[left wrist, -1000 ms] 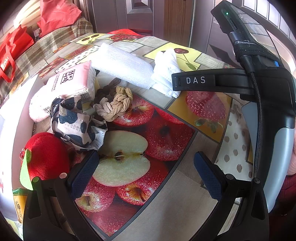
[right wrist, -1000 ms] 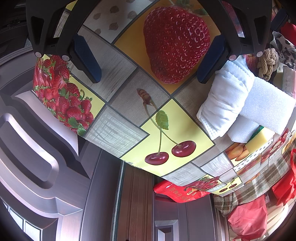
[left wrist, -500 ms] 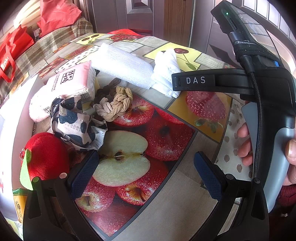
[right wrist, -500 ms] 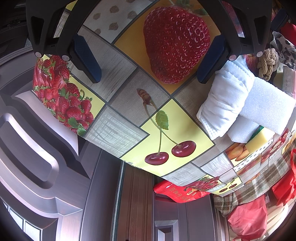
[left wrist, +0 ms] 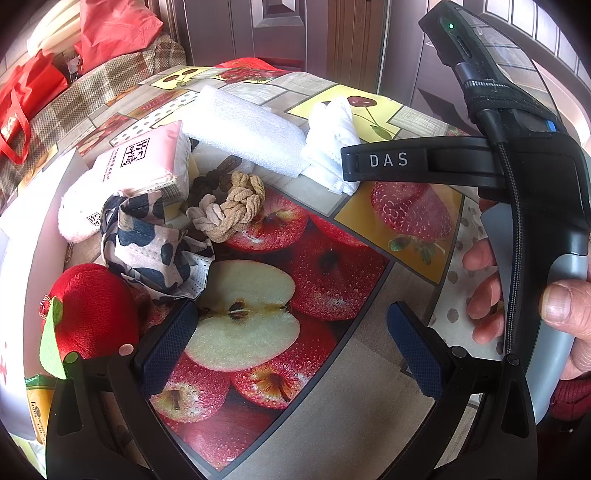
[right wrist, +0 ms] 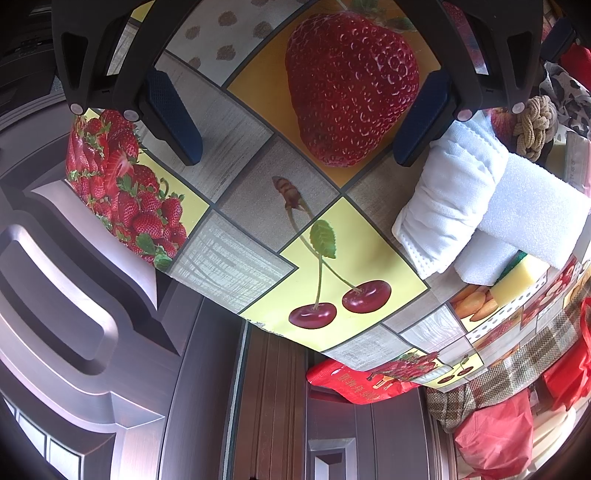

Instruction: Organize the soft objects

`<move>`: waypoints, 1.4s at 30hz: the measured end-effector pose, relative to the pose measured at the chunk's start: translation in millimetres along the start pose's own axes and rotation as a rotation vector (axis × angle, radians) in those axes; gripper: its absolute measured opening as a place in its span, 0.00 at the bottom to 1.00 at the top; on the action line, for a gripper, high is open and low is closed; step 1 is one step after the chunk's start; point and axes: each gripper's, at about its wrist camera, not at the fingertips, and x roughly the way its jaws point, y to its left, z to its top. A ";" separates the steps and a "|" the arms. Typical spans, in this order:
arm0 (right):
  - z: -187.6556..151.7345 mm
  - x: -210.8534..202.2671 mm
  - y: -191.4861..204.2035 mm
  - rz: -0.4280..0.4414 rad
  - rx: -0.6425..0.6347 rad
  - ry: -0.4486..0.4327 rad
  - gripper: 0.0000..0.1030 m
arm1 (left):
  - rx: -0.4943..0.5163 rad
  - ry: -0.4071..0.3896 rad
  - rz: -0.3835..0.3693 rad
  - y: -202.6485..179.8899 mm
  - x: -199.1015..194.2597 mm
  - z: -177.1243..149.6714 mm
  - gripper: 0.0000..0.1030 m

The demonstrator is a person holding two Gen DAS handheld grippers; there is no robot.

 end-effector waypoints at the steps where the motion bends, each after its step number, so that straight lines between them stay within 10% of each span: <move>1: 0.2 0.0 -0.4 0.006 0.002 0.000 1.00 | 0.002 0.000 0.003 -0.6 0.1 0.2 0.99; 11: 0.0 -20.0 -28.8 0.166 0.051 -0.086 1.00 | 0.005 -0.150 -0.108 -6.9 -53.2 -9.3 0.99; 21: -14.7 -116.9 -61.9 0.683 -0.005 -0.715 1.00 | -0.218 -0.584 0.124 70.4 -174.7 -49.8 1.00; 26: -12.1 -118.5 -24.1 0.673 -0.211 -0.604 1.00 | -0.317 -0.478 0.251 112.7 -169.7 -78.0 1.00; 34: 1.1 -58.2 -1.6 0.600 -0.371 -0.244 1.00 | -0.380 -0.236 0.028 110.1 -132.0 -115.5 1.00; 42: -2.2 -35.5 20.5 0.507 -0.519 -0.188 1.00 | -0.244 -0.160 0.036 81.9 -107.0 -89.4 0.87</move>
